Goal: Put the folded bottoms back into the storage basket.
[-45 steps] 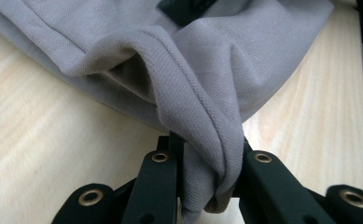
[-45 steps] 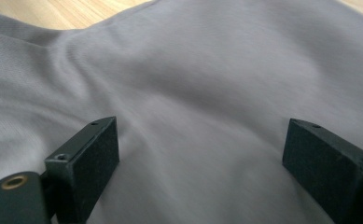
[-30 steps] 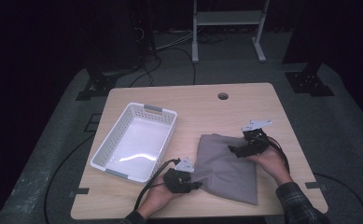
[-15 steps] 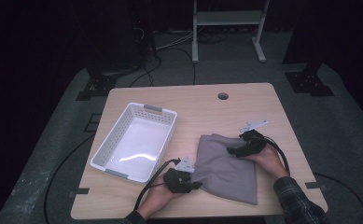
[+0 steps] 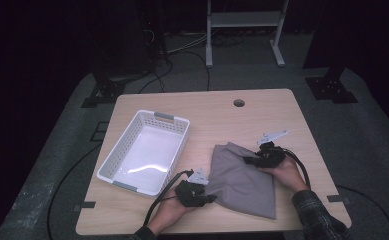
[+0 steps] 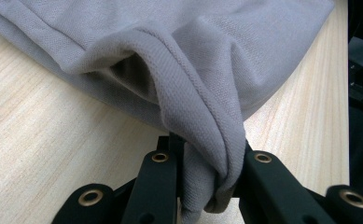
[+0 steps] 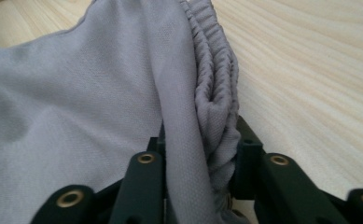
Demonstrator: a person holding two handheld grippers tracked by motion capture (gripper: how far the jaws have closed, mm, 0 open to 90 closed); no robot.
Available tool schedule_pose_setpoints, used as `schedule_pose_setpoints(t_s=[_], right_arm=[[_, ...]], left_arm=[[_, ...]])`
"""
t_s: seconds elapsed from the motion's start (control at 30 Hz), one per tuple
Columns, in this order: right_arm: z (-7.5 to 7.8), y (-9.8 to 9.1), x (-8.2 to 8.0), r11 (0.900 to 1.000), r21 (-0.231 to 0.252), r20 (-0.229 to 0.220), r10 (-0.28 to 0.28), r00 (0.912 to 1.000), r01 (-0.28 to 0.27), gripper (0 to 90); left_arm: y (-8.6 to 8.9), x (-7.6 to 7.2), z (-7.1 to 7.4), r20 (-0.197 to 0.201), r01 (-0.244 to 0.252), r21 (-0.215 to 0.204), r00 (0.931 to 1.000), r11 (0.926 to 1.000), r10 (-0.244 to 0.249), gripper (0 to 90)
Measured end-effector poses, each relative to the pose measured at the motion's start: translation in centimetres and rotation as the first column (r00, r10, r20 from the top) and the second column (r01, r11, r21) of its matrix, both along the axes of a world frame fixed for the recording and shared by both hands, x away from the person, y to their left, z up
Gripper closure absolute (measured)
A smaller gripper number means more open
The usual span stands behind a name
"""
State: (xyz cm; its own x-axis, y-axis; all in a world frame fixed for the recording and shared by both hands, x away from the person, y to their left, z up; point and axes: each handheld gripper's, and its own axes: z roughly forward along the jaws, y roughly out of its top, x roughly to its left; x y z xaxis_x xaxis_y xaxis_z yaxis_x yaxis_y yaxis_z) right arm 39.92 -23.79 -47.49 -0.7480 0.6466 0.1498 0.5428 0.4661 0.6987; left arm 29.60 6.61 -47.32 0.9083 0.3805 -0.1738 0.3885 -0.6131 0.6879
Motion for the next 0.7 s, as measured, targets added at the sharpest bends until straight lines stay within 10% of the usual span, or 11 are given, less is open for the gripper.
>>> schedule_pose_setpoints(t_s=[0.7], right_arm=[[0.9,0.0,-0.2,0.9987,-0.046,0.003,-0.022,0.9998,0.022,74.3]], left_arm=[[-0.3,-0.1,1.9,0.006,-0.024,-0.104,0.9997,0.9943,0.025,81.6]])
